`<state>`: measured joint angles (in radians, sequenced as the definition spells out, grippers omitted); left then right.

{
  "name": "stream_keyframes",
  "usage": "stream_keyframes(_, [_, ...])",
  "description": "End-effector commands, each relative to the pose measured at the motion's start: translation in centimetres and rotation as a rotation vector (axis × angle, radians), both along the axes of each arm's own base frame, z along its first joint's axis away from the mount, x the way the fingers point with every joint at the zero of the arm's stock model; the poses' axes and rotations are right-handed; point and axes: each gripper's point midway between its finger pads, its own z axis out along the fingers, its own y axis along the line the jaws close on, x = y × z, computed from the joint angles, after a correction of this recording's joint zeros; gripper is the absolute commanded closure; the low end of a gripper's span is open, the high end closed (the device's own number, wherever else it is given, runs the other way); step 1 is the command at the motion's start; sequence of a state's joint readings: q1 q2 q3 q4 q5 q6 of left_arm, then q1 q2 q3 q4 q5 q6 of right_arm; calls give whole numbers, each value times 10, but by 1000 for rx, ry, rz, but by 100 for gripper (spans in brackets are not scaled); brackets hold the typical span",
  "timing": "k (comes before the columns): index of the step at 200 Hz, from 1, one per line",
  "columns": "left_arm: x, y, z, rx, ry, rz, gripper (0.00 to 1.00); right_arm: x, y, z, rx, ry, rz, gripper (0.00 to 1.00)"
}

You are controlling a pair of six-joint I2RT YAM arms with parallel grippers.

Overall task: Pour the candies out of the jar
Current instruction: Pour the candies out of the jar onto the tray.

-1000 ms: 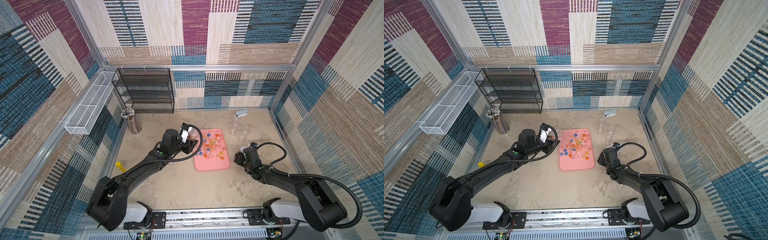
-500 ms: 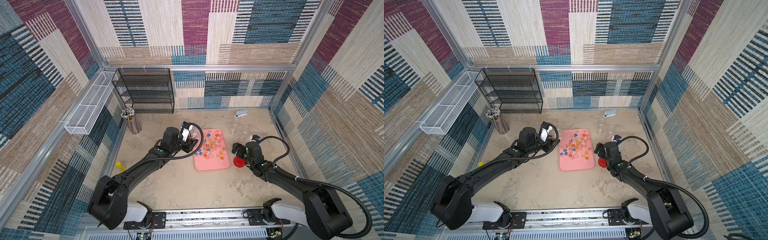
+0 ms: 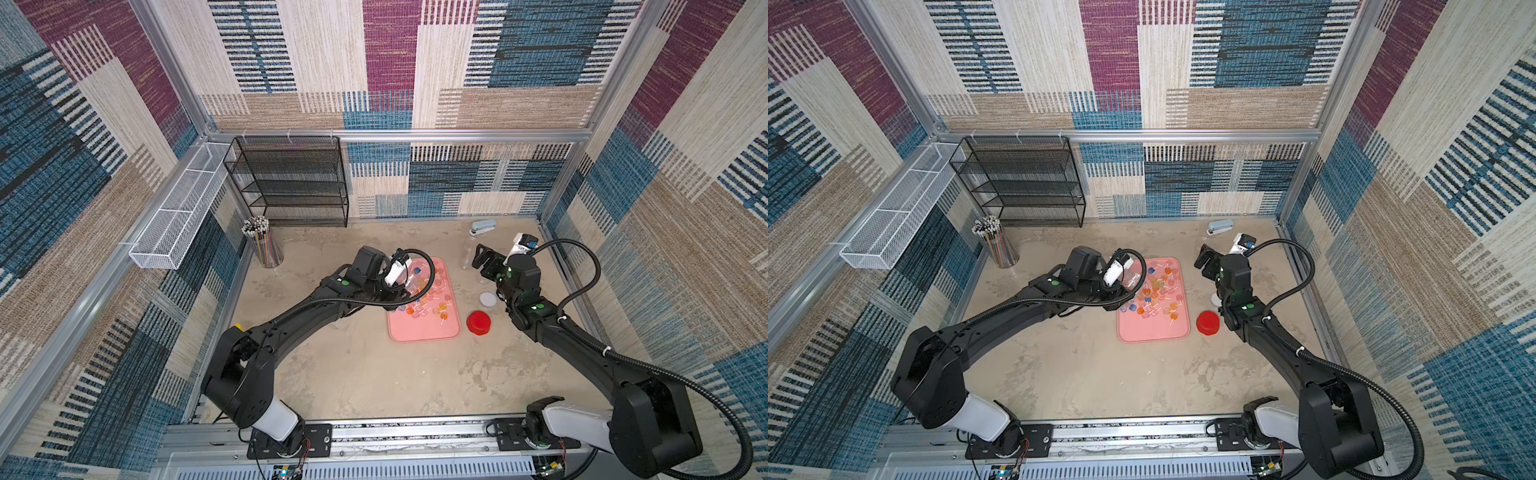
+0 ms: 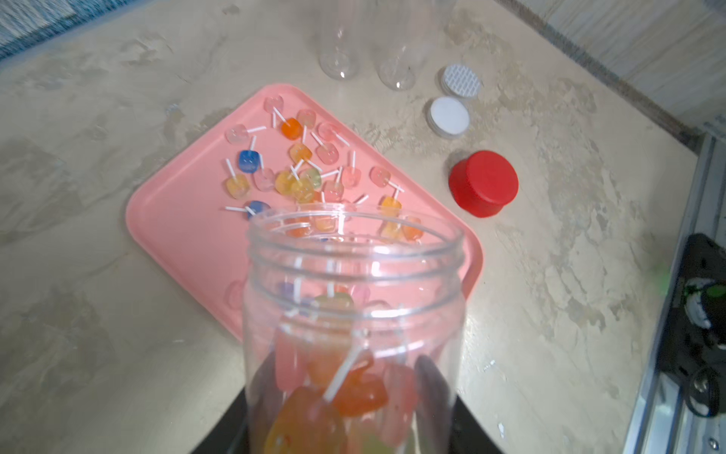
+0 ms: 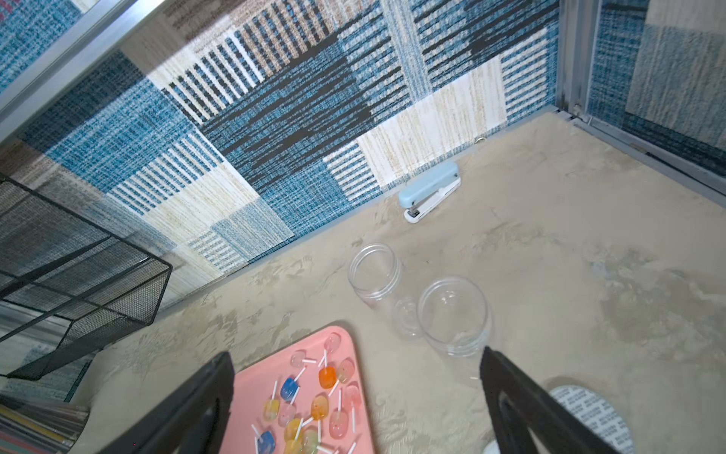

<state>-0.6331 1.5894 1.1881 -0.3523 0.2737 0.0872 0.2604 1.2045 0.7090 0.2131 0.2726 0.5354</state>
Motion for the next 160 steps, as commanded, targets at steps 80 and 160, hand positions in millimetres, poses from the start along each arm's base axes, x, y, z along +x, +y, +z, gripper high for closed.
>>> stream_keyframes(80, [-40, -24, -67, 535, 139, -330, 100, -27, -47, -14, 52, -17, -126, 0])
stream_keyframes(160, [-18, -20, -65, 926, -57, -418, 100, -33, -55, -11, 56, -38, -151, 0])
